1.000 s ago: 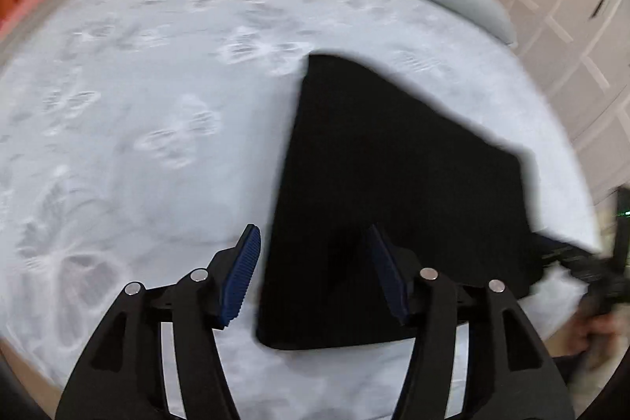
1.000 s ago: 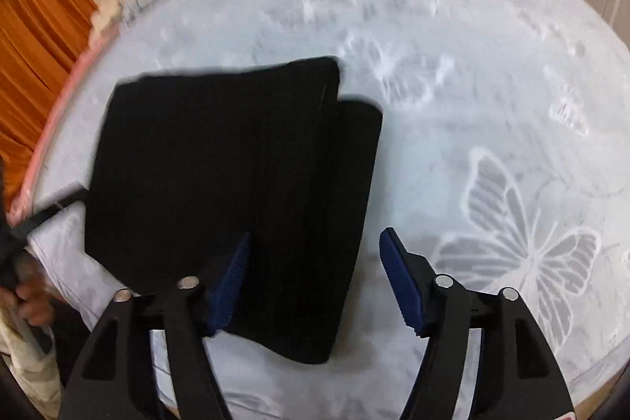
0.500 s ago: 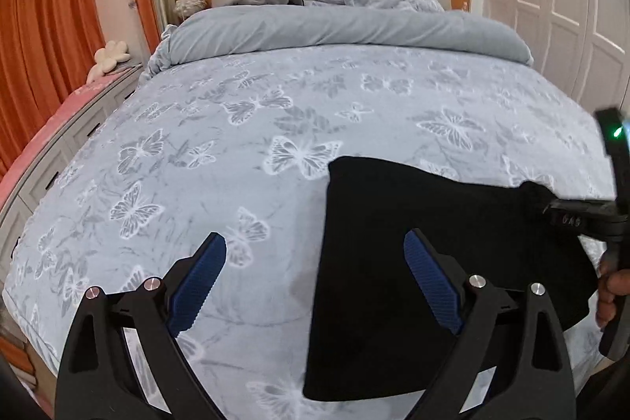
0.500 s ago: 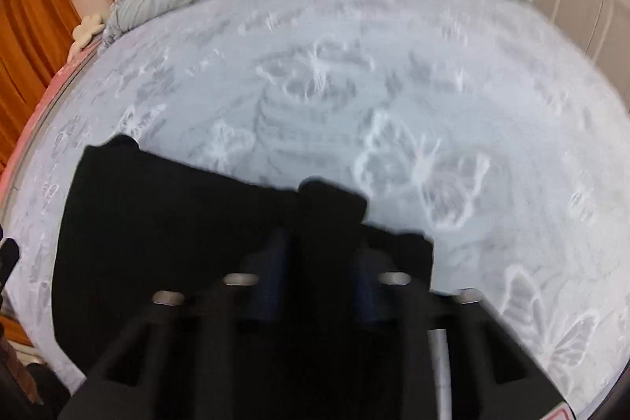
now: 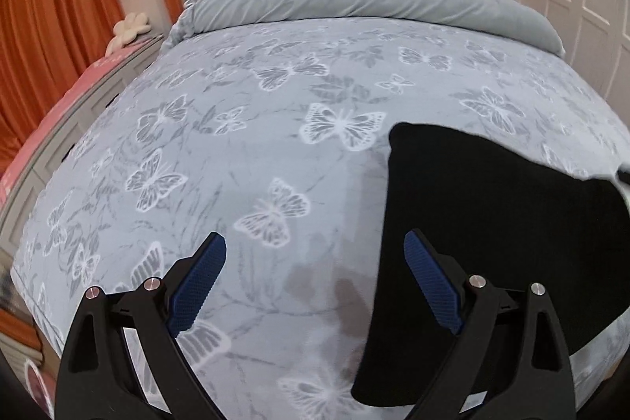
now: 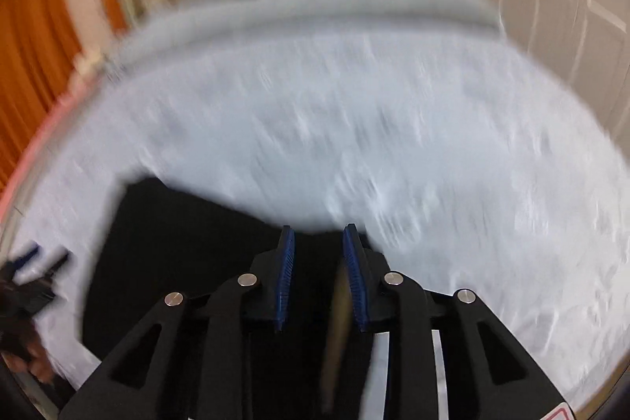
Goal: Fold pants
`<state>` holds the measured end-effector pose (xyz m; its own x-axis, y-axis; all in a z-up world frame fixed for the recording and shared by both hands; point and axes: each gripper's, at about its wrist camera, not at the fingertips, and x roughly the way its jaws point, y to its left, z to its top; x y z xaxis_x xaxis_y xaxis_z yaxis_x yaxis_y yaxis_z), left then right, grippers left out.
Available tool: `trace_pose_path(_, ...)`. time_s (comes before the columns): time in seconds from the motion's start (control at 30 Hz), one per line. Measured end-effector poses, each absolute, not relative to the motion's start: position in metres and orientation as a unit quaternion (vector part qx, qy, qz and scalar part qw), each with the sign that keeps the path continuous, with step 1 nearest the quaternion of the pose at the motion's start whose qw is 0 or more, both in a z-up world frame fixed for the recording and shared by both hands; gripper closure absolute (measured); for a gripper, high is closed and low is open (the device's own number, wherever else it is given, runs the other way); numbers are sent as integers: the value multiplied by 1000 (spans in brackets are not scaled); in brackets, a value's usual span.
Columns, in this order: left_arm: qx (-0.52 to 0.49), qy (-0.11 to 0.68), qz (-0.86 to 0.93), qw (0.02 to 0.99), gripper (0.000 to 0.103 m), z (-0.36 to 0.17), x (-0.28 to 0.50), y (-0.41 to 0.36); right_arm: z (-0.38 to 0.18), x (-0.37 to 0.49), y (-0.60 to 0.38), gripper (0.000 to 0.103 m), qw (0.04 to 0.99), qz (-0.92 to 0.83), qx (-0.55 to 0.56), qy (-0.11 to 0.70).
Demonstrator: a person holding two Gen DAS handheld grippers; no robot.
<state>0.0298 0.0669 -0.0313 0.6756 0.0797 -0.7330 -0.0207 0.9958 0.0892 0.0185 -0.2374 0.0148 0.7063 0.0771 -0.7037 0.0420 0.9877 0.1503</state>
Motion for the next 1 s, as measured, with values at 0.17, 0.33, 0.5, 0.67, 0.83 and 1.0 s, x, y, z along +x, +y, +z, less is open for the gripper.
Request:
trace_pose_path(0.17, 18, 405, 37, 914, 13, -30, 33, 80, 21, 48, -162, 94, 910, 145, 70, 382)
trace_pose_path(0.33, 18, 403, 33, 914, 13, -30, 32, 83, -8, 87, -92, 94, 893, 180, 11, 413)
trace_pose_path(0.5, 52, 393, 40, 917, 12, -32, 30, 79, -78, 133, -66, 97, 870, 145, -22, 472)
trace_pose_path(0.67, 49, 405, 31, 912, 12, -37, 32, 84, -52, 136, -70, 98, 876, 154, 31, 455)
trace_pose_path(0.83, 45, 407, 22, 912, 12, -39, 35, 83, -75, 140, -70, 99, 866, 153, 32, 475)
trace_pose_path(1.0, 27, 412, -23, 910, 11, -39, 26, 77, -9, 97, -131, 73, 890, 140, 65, 430)
